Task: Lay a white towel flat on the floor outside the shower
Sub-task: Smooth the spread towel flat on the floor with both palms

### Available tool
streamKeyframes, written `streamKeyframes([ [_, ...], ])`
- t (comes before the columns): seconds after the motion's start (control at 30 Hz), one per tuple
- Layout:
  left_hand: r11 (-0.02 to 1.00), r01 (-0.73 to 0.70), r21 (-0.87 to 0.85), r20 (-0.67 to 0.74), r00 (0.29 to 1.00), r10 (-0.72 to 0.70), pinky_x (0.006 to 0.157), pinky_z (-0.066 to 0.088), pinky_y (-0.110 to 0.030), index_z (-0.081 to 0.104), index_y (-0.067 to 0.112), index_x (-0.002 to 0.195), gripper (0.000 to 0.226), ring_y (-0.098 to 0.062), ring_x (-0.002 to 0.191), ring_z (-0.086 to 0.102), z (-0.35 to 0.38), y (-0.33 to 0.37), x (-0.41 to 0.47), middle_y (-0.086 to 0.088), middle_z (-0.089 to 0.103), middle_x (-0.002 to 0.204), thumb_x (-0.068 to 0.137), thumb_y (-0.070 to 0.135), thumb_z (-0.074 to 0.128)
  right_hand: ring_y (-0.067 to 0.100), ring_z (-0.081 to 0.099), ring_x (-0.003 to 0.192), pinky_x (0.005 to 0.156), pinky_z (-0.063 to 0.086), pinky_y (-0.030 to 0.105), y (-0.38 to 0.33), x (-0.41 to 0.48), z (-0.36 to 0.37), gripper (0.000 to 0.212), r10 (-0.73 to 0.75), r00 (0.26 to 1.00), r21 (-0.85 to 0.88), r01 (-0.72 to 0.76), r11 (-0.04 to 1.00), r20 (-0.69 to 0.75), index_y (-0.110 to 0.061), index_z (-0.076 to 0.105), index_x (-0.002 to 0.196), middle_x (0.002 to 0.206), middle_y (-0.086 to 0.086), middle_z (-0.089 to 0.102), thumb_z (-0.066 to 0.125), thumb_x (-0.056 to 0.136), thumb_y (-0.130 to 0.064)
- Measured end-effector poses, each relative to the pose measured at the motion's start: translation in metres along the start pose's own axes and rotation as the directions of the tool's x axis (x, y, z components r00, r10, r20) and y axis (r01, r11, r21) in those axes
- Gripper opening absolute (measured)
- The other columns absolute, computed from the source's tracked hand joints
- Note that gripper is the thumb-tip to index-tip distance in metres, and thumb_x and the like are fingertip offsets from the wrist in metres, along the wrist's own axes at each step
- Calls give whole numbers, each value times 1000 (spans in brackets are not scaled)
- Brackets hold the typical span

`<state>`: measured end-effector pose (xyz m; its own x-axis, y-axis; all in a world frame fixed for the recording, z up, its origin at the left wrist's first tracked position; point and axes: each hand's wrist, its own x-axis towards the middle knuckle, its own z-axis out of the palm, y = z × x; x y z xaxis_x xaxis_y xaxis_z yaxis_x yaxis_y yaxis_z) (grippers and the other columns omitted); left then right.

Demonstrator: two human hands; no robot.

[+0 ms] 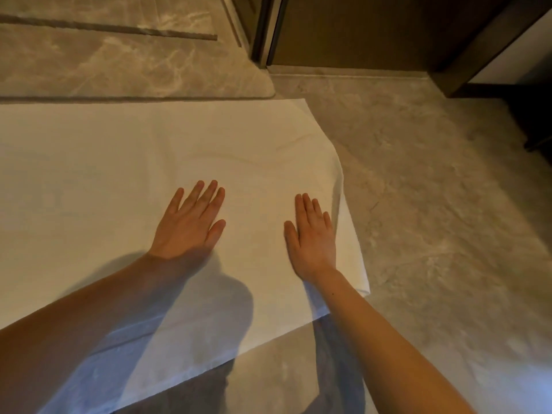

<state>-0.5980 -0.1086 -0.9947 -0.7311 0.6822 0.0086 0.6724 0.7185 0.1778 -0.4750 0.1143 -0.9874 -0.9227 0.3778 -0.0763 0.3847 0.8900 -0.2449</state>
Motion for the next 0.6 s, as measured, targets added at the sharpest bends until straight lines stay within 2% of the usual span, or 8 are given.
streamKeyframes([
  [0.2,1000,-9,-23,6,1000,9,118,15,-49,33,11,151,69,-28,147,25,-2,-1,-2,-8,29,159,93,44,16,19,6,151,123,5,40,71,-1,-26,58,149,989,-36,-149,988,-17,-14,11,157,165,4,11,21,105,-37],
  [0.33,1000,-15,-25,37,999,16,120,5,-45,22,16,155,71,-24,150,13,-2,-3,-1,-4,18,162,92,47,9,24,5,151,123,6,42,67,2,-33,60,258,965,-80,-261,962,-44,-8,9,156,164,11,10,19,104,-37],
  [0.4,999,-20,-40,45,999,21,120,-1,-41,15,19,156,70,-21,151,6,-4,-8,1,0,10,163,93,48,8,25,4,151,123,5,41,35,8,-28,60,190,979,-53,-194,980,-75,-6,9,156,164,12,9,19,105,-36],
  [0.5,998,38,-48,-28,999,-39,120,1,-41,19,15,155,63,-21,150,10,-12,-25,0,-2,14,163,98,42,18,26,8,151,123,7,40,-35,25,-13,59,-57,995,21,59,998,-79,-7,16,155,163,10,15,21,104,-36],
  [0.6,990,142,0,-54,988,-142,120,0,-42,18,12,155,59,-23,150,10,-17,-52,-1,-5,14,163,102,35,29,26,13,150,122,8,39,-106,43,4,60,-242,969,72,246,967,-59,-9,21,155,162,9,21,24,102,-36],
])
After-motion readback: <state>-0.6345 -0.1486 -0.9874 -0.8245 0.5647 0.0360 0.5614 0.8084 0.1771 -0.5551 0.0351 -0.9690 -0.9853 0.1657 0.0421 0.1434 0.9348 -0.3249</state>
